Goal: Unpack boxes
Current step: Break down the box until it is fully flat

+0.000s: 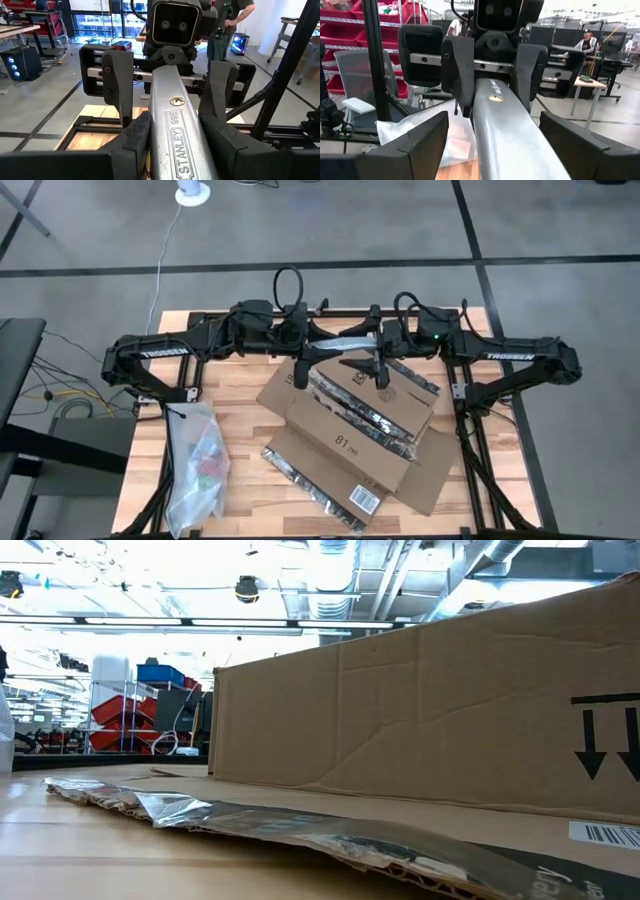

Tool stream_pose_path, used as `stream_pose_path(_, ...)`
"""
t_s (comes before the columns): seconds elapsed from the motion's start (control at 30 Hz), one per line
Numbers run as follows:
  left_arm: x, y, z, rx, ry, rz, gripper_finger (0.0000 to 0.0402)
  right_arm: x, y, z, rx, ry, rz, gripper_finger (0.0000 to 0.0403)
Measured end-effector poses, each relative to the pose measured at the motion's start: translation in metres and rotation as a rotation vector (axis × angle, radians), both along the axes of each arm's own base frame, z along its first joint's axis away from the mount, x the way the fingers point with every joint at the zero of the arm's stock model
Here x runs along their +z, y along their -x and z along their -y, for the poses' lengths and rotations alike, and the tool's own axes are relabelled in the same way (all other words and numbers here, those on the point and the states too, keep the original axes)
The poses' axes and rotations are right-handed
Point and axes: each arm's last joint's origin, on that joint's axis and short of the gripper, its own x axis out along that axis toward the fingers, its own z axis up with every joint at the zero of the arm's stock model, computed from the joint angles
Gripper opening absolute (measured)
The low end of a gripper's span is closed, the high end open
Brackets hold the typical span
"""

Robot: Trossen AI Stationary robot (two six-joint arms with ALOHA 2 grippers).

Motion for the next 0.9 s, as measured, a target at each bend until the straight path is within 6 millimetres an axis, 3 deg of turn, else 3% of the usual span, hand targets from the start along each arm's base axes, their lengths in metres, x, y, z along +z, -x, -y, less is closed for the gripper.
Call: stream_pose_path(0.9, 0.0012, 0.0005, 0.0002, -0.002, -0.003, 0.005, 0.0117, 0.0075, -0.0012, -0.0007, 0.029, 0.029, 0.03, 0.0279)
